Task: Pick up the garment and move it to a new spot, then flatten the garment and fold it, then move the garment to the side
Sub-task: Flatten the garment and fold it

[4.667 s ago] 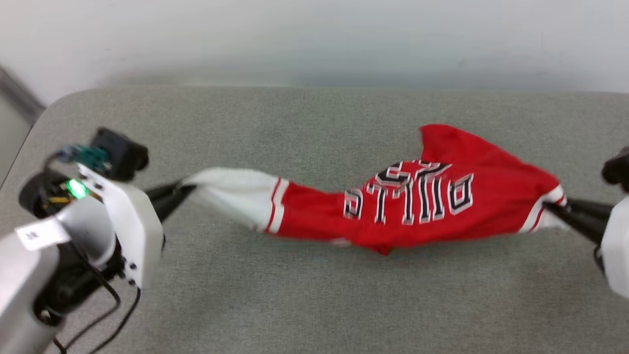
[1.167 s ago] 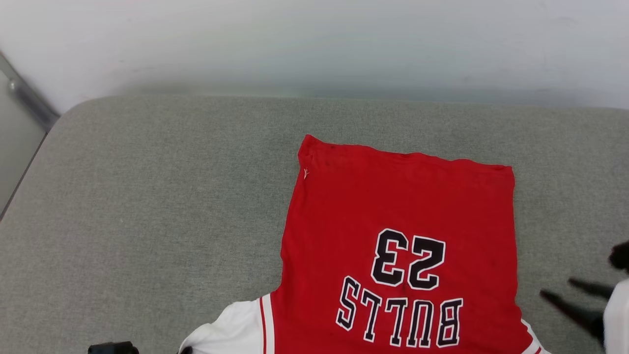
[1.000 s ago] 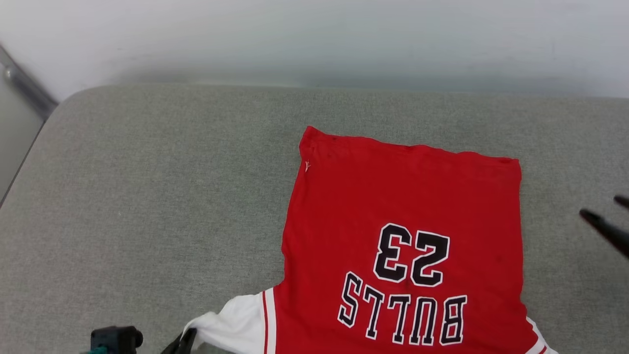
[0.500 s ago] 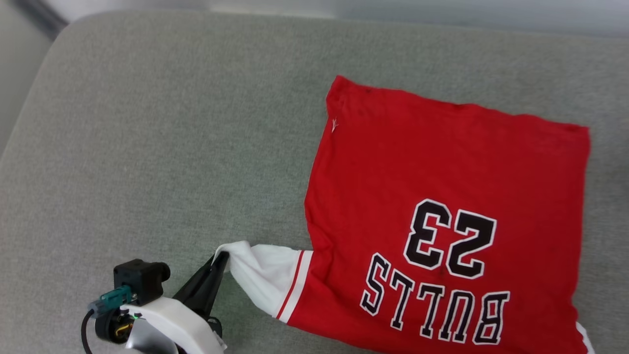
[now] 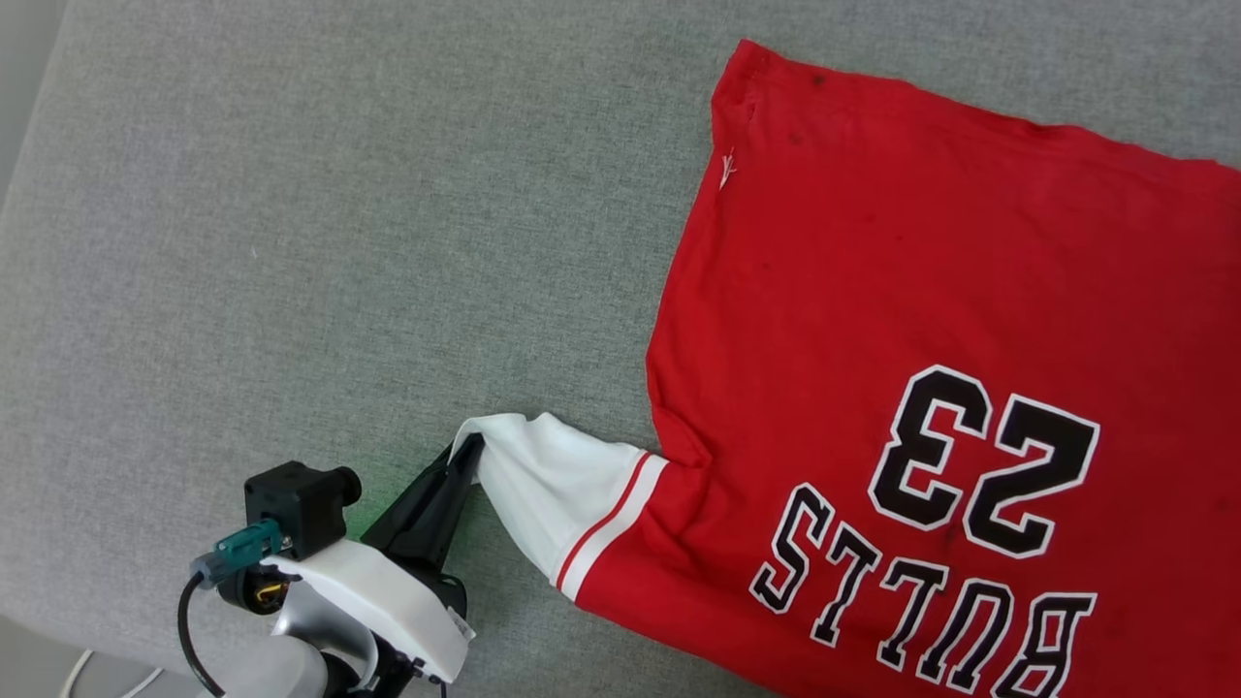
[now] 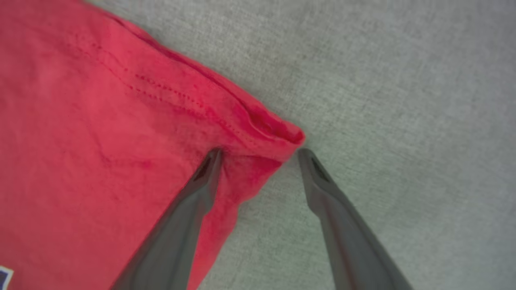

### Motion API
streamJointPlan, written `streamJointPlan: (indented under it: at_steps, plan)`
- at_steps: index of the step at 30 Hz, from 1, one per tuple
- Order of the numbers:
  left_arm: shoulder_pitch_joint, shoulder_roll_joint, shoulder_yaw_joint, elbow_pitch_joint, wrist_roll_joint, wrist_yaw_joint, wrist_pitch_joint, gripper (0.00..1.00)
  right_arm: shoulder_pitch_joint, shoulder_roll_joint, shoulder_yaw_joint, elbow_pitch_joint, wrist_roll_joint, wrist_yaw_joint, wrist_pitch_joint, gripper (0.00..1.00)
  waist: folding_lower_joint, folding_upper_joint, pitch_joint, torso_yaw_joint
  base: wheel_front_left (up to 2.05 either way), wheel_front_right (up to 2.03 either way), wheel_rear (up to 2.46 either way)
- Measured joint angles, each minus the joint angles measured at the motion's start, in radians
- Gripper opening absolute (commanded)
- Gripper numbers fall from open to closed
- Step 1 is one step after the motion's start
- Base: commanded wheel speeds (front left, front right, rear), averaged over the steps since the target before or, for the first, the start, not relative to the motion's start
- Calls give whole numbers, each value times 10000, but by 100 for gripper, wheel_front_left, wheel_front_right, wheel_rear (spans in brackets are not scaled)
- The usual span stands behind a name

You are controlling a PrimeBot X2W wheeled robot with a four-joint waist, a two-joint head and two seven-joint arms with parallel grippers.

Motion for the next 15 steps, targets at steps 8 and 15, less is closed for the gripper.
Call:
streamJointPlan:
  at_steps: [8, 15]
  plan:
    - [-77, 13, 4, 265, -17, -23, -75, 0, 204, 100, 291, 50, 343, -12, -583, 0, -1, 0, -180, -82, 0, 0, 0]
    - [390, 142, 48, 337, -142, 109, -94, 0, 277, -182, 589, -598, 963, 4, -1264, 0, -1, 0, -1045, -412, 0, 0, 0]
